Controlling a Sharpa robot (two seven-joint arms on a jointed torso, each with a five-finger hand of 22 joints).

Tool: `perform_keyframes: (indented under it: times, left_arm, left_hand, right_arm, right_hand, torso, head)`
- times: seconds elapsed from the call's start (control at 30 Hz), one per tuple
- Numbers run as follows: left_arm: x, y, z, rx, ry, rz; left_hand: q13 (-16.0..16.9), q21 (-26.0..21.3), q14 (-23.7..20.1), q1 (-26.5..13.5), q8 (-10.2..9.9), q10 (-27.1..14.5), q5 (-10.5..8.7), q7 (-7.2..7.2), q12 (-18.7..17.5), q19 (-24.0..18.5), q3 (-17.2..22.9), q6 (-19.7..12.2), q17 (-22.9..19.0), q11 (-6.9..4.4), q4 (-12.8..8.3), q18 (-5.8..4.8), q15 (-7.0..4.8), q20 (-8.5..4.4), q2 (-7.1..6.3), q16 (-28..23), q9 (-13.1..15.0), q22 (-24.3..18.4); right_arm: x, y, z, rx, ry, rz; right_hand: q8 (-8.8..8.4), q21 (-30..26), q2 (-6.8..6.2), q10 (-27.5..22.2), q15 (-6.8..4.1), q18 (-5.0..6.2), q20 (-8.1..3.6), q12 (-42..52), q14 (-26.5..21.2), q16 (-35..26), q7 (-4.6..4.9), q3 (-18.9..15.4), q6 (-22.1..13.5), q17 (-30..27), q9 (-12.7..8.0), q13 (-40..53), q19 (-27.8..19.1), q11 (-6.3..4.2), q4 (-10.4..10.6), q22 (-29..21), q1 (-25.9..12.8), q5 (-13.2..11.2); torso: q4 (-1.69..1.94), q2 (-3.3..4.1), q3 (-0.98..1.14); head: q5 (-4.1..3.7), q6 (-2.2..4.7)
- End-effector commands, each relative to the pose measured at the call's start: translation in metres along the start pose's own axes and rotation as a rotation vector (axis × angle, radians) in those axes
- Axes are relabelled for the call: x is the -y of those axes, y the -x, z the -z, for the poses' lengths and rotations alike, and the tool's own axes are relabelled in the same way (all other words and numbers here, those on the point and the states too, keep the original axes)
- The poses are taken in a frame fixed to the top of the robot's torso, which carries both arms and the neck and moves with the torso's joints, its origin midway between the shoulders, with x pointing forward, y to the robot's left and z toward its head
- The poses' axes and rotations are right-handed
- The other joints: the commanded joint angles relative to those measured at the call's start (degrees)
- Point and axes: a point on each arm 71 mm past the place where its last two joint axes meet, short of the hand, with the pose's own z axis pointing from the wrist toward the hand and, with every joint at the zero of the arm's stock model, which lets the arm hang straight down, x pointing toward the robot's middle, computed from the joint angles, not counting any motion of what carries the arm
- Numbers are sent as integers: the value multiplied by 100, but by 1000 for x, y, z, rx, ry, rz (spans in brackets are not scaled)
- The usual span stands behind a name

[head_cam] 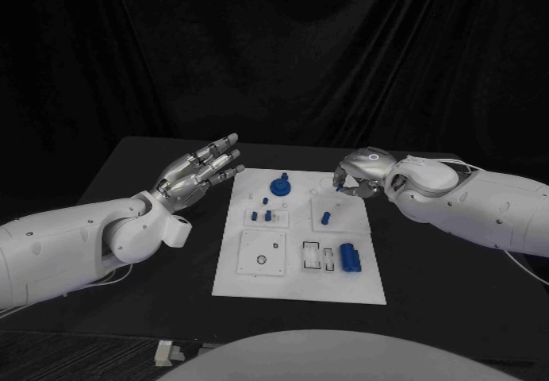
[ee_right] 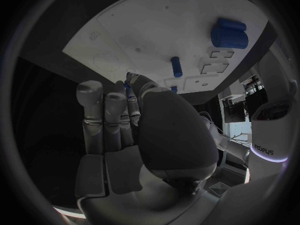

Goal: Assemble the parts on the task board

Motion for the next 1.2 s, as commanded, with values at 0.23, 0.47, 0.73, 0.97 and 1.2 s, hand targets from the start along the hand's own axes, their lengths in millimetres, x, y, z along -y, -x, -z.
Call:
perform_keyframes:
  times: [0.23, 0.47, 0.73, 0.97, 1.2]
  left_arm:
    - [4, -1, 0, -8, -75, 17]
    - [3, -1, 1, -6, -71, 17]
    - [2, -2, 1, -5, -67, 18]
    - [2, -2, 2, -2, -65, 17]
    - [1, -2, 2, 0, -65, 16]
  left_hand:
    - [5, 15, 1, 50, 7, 3, 22, 13, 25, 11, 4, -13, 8, 28, -27, 99, 40, 27, 27, 35, 3, -27]
    - [5, 12, -1, 51, 7, 3, 22, 12, 25, 7, 4, -12, 7, 29, -27, 98, 40, 26, 29, 34, 3, -43]
    - [6, 10, -2, 58, 8, 3, 24, 16, 29, 6, 6, -10, 7, 33, -29, 96, 38, 22, 48, 34, 4, -47]
    - [7, 9, -3, 61, 9, 5, 25, 19, 36, 4, 8, -3, 7, 37, -29, 95, 37, 19, 67, 34, 5, -54]
    - [8, 6, -9, 61, 10, 5, 24, 22, 39, 1, 7, -1, 4, 40, -26, 93, 28, 16, 83, 28, 5, -67]
  right_arm:
    - [-12, 30, 2, 83, 1, 0]
    - [-50, 38, 5, 22, 63, -38]
    - [-95, 41, 3, -6, 156, -7]
    - [-127, 35, -6, -11, 230, 38]
    - [-154, 24, -15, -23, 291, 51]
  right_hand:
    - [32, -60, 72, 60, 62, -17, 35, -10, 10, -31, 20, -5, 35, -20, 32, -10, -33, 3, -34, 512, -15, -64]
    - [-24, -246, 55, 12, 84, 11, 57, -79, -53, -124, 43, 8, -46, -138, 41, -40, -98, 32, -71, 472, 7, -97]
    - [-15, -177, 50, 36, 69, 3, 60, -77, -38, -91, 36, 1, -22, -87, 56, -39, -88, 28, -78, 487, -3, -103]
    - [-3, -80, 49, 79, 57, -4, 55, -69, -5, -39, 26, -6, 10, -15, 76, -35, -65, 10, -89, 506, -15, -99]
    - [-9, -84, 44, 84, 44, 0, 51, -73, 3, -36, 23, -4, 6, -16, 81, -37, -63, 8, -102, 505, -12, -79]
  torso:
    - [-4, 3, -1]
    - [0, 3, 0]
    - [0, -4, -3]
    - [11, -7, -4]
    - [4, -1, -1]
  head:
    - [22, 1]
    - [36, 1]
    - [145, 1]
    - [284, 1]
    - [364, 1]
